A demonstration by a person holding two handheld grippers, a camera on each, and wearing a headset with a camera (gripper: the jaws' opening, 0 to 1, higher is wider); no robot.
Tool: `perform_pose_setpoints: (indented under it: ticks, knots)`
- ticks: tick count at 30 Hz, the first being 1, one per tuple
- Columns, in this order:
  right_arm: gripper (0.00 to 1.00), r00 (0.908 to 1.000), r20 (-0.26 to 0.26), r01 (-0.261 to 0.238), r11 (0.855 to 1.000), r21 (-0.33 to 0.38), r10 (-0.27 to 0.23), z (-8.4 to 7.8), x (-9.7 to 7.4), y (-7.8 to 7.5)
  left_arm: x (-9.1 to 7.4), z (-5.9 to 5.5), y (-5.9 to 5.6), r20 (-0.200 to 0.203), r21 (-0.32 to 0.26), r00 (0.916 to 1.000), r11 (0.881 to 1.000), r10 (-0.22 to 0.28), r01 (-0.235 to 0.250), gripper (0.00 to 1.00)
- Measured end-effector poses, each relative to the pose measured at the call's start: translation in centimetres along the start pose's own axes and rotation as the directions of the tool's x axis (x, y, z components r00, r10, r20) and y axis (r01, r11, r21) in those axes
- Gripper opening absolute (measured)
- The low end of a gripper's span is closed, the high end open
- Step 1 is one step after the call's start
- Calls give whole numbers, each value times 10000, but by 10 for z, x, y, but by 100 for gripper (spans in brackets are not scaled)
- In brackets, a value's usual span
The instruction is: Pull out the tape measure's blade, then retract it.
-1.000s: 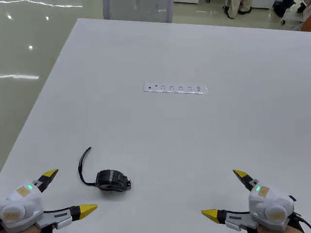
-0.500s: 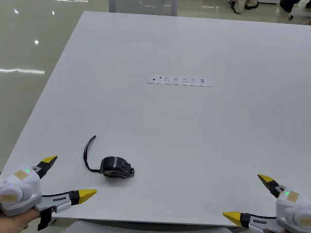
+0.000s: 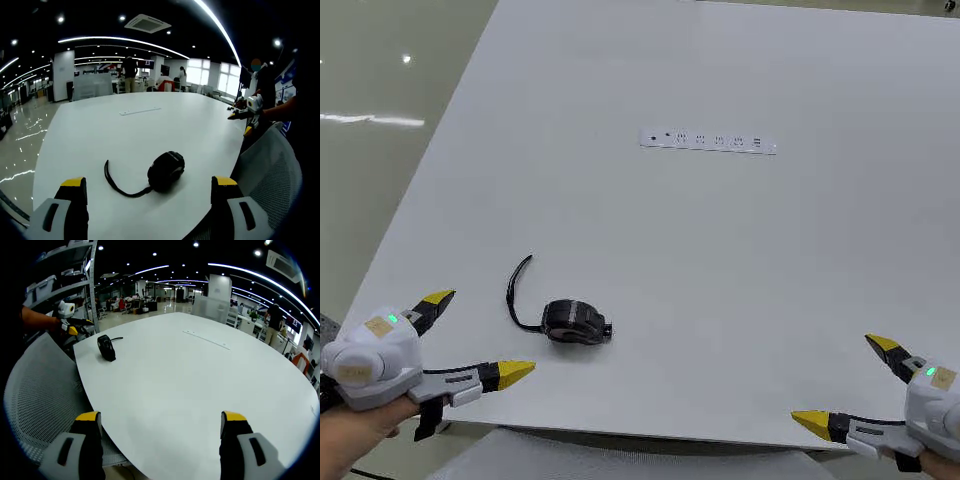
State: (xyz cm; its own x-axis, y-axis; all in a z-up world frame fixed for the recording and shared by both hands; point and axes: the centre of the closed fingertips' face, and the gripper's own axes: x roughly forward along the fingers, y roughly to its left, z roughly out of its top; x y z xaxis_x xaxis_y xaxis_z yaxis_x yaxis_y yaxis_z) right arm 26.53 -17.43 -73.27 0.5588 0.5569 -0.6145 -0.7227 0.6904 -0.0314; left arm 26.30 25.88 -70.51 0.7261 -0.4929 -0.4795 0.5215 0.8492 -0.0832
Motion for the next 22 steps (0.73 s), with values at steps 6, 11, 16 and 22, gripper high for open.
perform_pose_setpoints:
  ticks: [6, 11, 16, 22]
  knots:
    - [100, 9999, -105, 0, 10000, -6, 0, -3, 0, -3, 4, -3, 5, -130, -108, 9999, 9999, 65, -66, 100]
    - [100, 9998, -177, 24, 9999, 170, -21, -8, -1, -7, 7, -4, 2, -189, 13, 9998, 10000, -49, 49, 100]
    - [100, 9999, -166, 11, 9999, 110, -9, -7, -1, -7, 7, -5, 1, -244, -123, 9997, 9999, -10, 7, 100]
    - [100, 10000, -21, 93, 9997, 230, -93, -5, -3, -9, 7, -13, -7, -404, -67, 9992, 10000, -8, 5, 100]
